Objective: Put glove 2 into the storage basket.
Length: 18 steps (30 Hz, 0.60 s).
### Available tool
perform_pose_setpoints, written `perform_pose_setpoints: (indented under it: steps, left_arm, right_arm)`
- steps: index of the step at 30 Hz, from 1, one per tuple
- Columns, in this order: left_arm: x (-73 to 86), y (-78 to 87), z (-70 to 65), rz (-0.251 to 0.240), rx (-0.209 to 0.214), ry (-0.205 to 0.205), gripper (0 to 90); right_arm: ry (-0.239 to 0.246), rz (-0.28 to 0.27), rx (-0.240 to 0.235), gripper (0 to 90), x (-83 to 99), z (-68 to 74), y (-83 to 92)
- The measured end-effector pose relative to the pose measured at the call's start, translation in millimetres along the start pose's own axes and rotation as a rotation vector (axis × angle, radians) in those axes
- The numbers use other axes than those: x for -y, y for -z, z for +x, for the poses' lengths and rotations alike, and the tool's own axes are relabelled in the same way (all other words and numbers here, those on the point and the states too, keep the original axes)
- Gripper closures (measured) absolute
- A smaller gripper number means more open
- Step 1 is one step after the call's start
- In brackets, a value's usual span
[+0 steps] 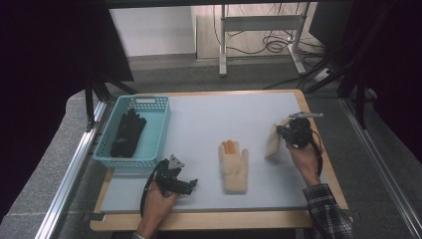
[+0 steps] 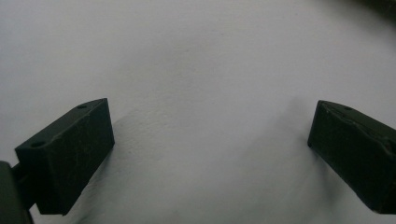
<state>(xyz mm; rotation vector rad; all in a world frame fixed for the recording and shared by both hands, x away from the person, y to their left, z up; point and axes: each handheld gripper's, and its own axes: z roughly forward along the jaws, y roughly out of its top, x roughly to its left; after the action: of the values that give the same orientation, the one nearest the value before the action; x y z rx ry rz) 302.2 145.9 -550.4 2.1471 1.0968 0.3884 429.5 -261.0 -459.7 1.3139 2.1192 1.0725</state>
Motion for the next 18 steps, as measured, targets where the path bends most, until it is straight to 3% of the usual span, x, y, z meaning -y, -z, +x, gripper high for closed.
perform_pose_setpoints:
  steps: [3,7,11,18]
  left_arm:
    - [0.0,0.0,0.0,0.0,0.0,0.0,0.6]
    - [0.0,0.1,0.0,0.0,0.0,0.0,0.6]
    - [0.0,0.2,0.0,0.001,0.0,-0.001,0.6]
    - [0.0,0.1,0.0,0.0,0.0,-0.001,0.6]
  right_arm:
    - [0.008,0.002,-0.032,84.1,-5.9,10.0,-10.8]
    - [0.015,-0.011,-0.09,74.1,-13.4,22.0,-21.1]
    - [0.045,-0.002,-0.099,68.5,-16.7,28.9,-26.1]
    - [0.076,0.028,-0.091,54.7,-11.3,24.5,-35.8]
